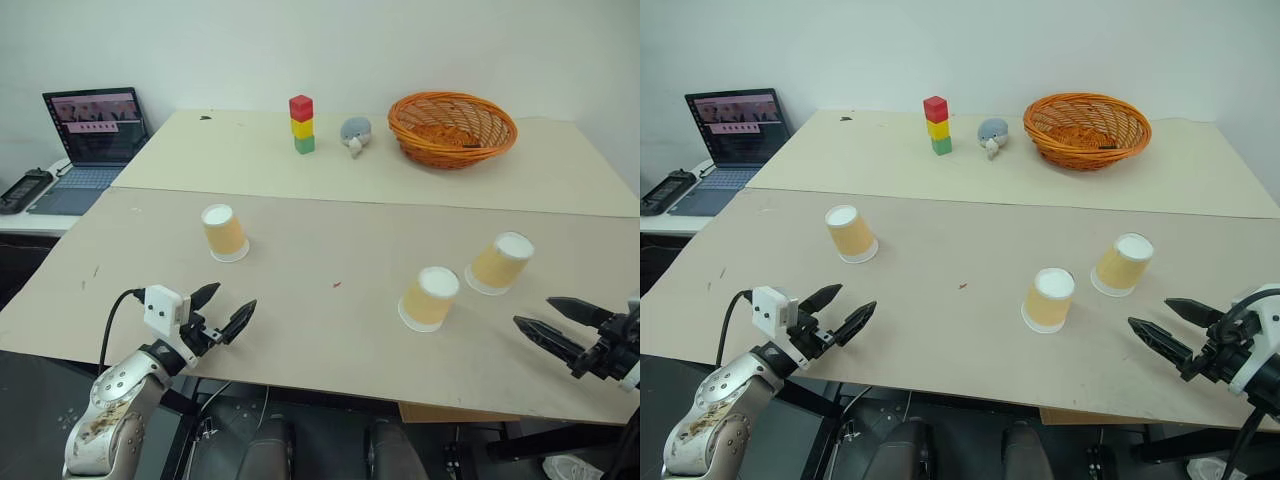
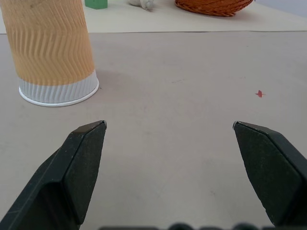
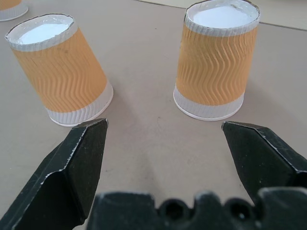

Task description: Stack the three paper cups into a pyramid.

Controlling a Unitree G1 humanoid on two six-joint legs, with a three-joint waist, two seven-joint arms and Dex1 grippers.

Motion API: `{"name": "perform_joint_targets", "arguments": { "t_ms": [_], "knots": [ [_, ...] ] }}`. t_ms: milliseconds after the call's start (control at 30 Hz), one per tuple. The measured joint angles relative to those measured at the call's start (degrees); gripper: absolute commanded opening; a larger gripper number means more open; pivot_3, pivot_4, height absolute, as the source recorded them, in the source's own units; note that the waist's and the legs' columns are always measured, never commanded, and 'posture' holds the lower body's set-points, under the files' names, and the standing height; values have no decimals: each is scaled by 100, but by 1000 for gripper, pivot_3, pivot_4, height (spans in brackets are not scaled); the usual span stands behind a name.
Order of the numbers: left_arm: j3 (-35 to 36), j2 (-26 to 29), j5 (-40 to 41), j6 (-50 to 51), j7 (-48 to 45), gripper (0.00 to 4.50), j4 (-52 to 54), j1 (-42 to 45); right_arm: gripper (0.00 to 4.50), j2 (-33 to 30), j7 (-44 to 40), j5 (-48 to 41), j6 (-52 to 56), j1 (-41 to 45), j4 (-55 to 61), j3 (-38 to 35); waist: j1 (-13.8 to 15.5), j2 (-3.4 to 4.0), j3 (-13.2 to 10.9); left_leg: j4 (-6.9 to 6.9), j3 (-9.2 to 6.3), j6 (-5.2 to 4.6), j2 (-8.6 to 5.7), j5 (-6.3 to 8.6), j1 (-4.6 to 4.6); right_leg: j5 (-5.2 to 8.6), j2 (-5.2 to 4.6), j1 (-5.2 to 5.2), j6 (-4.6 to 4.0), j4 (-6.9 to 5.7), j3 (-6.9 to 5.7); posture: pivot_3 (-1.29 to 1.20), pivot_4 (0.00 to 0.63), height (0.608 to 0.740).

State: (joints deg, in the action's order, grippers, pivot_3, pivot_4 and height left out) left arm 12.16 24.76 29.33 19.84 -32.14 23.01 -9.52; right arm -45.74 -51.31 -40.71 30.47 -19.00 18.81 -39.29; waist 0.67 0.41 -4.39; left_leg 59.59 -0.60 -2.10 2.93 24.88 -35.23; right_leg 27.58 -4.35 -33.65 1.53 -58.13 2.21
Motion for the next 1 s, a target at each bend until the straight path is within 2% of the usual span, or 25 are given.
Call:
{"name": "perform_joint_targets", "arguments": {
  "t_ms": [100,167,233,500,733,1000],
  "knots": [
    [-20,109,111,67,-217,4500,-14,35,4480,-1,-15,-108,46,6,72,7,-2,0,-2,1,0,0,0,0,-2,0,1,-1,0,-4,-1,0,150,638],
    [-266,710,475,398,-1037,4500,-45,423,4480,-115,-118,-505,239,274,593,223,-16,16,-15,4,-6,3,2,-2,-5,0,10,-4,-1,-7,-12,0,150,638],
    [-400,957,737,513,-1579,4500,23,913,4480,-316,-229,-768,273,524,1101,369,-16,35,-15,3,-5,2,1,-1,7,1,11,14,-2,4,-18,0,150,638],
    [-661,1479,1141,1102,-2211,4500,51,1544,4480,-591,-446,-994,510,878,1178,803,-25,12,-51,4,-17,-24,-8,13,25,2,2,40,0,11,-28,0,150,638],
    [-743,1564,1237,1268,-2351,4500,129,2216,4480,-709,-692,-553,421,1162,670,1208,-12,13,-52,4,-16,-24,-7,13,35,2,4,46,0,8,-28,0,150,638],
    [-748,1564,1318,1413,-2356,4500,103,2302,4480,-594,-843,-200,170,1611,128,1673,-79,11,-58,3,-17,-25,-4,13,43,2,7,48,0,5,-27,0,150,638]
  ]
}}
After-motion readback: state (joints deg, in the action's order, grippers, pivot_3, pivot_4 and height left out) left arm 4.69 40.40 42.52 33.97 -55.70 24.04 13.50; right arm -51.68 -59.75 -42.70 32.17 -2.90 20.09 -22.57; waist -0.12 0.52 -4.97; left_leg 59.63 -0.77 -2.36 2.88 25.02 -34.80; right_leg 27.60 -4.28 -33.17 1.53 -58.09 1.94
